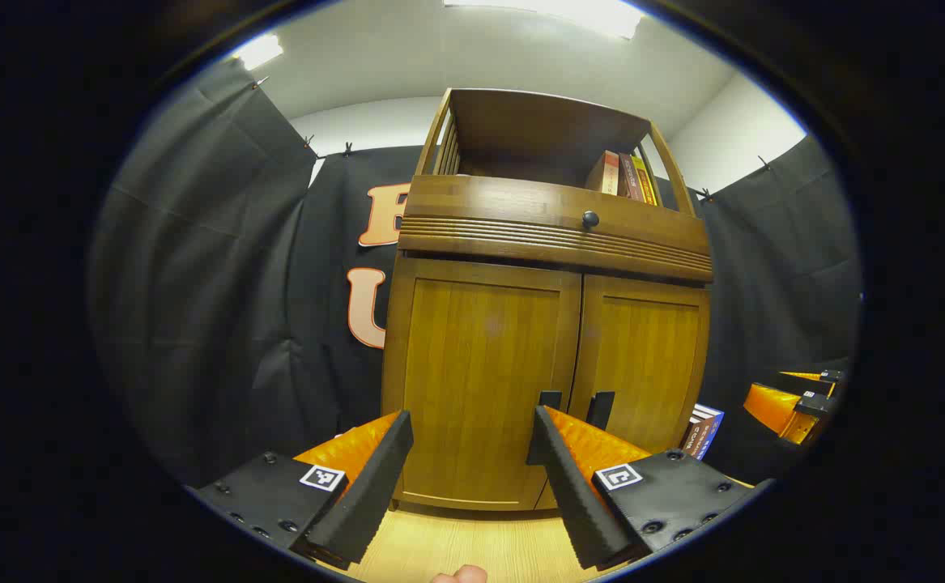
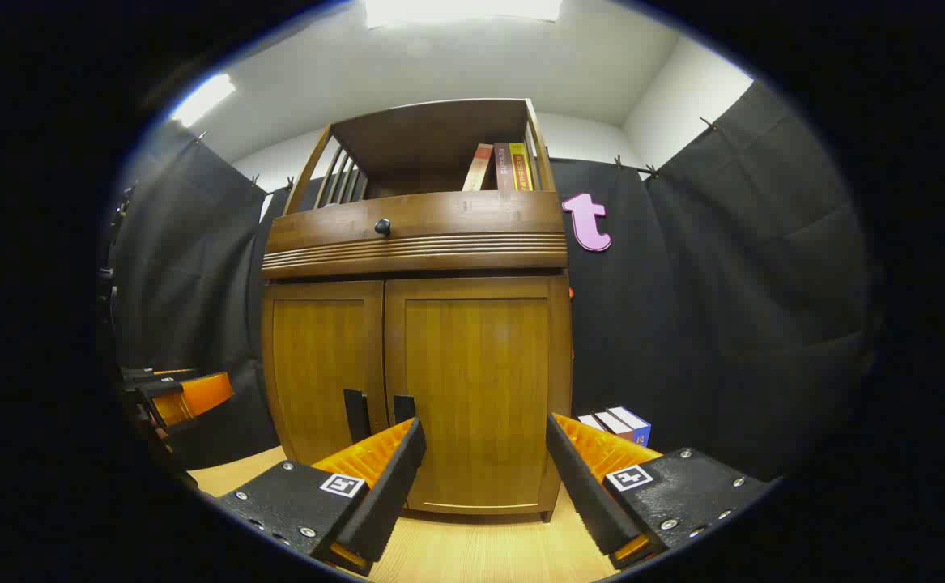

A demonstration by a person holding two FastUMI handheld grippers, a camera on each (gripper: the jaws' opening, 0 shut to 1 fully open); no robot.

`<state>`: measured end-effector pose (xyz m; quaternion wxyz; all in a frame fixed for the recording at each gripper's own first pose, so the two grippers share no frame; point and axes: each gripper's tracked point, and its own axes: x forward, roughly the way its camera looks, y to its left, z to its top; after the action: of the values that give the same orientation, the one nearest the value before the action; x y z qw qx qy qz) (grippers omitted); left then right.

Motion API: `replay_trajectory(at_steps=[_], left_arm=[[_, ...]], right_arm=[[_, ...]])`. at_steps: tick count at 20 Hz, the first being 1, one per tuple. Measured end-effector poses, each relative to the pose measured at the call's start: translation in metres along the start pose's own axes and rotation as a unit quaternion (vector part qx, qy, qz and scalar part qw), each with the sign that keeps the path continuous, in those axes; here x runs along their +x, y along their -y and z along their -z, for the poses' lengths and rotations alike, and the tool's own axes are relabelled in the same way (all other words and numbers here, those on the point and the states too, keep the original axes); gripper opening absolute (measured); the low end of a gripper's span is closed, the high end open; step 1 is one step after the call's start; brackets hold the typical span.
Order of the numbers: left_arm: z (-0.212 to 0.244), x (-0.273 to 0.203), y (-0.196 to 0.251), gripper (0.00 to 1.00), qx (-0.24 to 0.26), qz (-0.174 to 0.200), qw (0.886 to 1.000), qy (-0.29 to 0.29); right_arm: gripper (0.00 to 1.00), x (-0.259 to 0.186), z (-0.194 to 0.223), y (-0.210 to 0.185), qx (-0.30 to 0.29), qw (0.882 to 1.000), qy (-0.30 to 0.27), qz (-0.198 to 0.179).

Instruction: Open the right door of the double-door shoe cabinet with the right hand, and open the left door with the left hand.

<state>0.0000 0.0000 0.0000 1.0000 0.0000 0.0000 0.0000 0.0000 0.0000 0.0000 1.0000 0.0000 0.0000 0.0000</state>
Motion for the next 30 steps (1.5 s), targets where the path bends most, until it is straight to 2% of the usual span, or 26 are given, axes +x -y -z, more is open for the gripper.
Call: replay_trajectory(at_steps=[1,2,8,16,19,24,28,30], left_arm=[[0.001,0.001,0.000,0.94,0.000,-0.003,1.000,-0.001],[0.004,0.001,-0.001,0.94,-0.001,-0.004,1.000,-0.005],[0.004,0.000,-0.003,0.95,-0.003,-0.014,1.000,-0.009],[-0.005,-0.003,-0.001,0.94,-0.002,-0.014,1.000,0.007],[0.001,-0.002,-0.002,0.96,-0.010,-0.011,1.000,-0.006],[0.002,-0.001,-0.004,0.97,-0.012,-0.018,1.000,-0.004],[0.006,0.000,-0.006,0.95,-0.007,-0.021,1.000,-0.005],[0.006,-0.001,-0.009,0.94,-0.006,-0.023,1.000,-0.005]], right_arm=[[1.00,0.000,0.004,-0.001,-0.003,1.000,-0.005,0.000],[0.93,-0.001,0.007,-0.002,-0.002,1.000,-0.009,-0.001],[0.93,-0.003,0.017,-0.010,0.009,1.000,-0.014,-0.017],[0.93,-0.007,0.026,0.006,0.035,0.999,-0.027,-0.009],[0.93,-0.007,0.027,0.009,0.048,0.998,-0.030,-0.007],[0.93,-0.010,0.020,0.009,0.043,0.999,-0.024,-0.005],[0.93,-0.009,0.018,-0.003,0.041,0.999,-0.024,-0.019],[0.93,0.000,0.015,-0.016,0.030,0.999,-0.019,-0.040]])
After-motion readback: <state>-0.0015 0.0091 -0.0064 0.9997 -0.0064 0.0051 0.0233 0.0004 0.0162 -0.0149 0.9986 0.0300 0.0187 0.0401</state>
